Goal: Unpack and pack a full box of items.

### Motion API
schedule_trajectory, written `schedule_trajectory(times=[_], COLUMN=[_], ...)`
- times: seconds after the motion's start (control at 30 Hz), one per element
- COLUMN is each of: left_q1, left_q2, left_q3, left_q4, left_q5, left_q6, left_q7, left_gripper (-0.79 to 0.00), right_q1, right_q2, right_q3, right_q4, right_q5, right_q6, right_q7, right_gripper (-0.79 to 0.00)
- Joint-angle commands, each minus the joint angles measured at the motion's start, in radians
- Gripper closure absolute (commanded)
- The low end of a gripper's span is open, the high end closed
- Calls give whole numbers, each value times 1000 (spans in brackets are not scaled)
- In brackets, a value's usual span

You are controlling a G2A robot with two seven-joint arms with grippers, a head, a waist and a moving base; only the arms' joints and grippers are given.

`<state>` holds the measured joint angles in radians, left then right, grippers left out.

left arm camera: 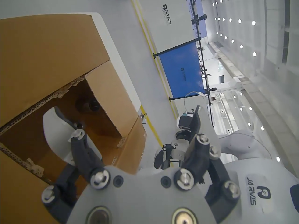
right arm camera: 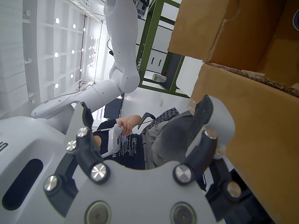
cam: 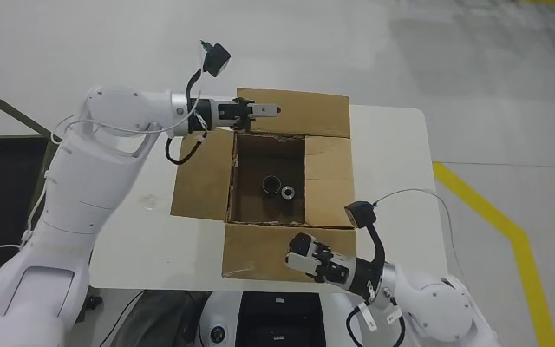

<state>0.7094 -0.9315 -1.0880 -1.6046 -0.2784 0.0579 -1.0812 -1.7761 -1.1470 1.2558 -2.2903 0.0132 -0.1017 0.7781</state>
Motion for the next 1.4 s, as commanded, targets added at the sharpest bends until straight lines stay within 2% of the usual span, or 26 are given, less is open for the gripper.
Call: schedule_trajectory(times=[0.0, 0.5, 0.67, 0.9, 1.1, 1.37], left_q1=[-2, -2, 3, -91, -163, -182], left_q2=[-1, -1, -3, -32, -72, -129], left_q3=[5, 5, 11, 118, 228, 361], left_q4=[0, 0, -18, -60, -17, 69], left_q5=[4, 4, 12, 60, 54, 55], left_q6=[3, 3, 11, 98, 142, 132], left_q7=[-2, -2, 25, 28, 62, 167], left_gripper=[-785, -785, -785, -785, -785, -785], right_q1=[-7, -8, 7, -36, -86, -129], right_q2=[2, 3, 3, 10, 19, 30], right_q3=[4, 4, -43, -63, -53, -35], right_q4=[7, 18, 11, -19, -51, -60], right_q5=[19, 50, -20, -78, -108, -125], right_q6=[-6, -11, 21, 39, 33, -21], right_q7=[1, 3, -12, -46, -64, -79], right_gripper=[-785, -785, -785, -785, -785, -785])
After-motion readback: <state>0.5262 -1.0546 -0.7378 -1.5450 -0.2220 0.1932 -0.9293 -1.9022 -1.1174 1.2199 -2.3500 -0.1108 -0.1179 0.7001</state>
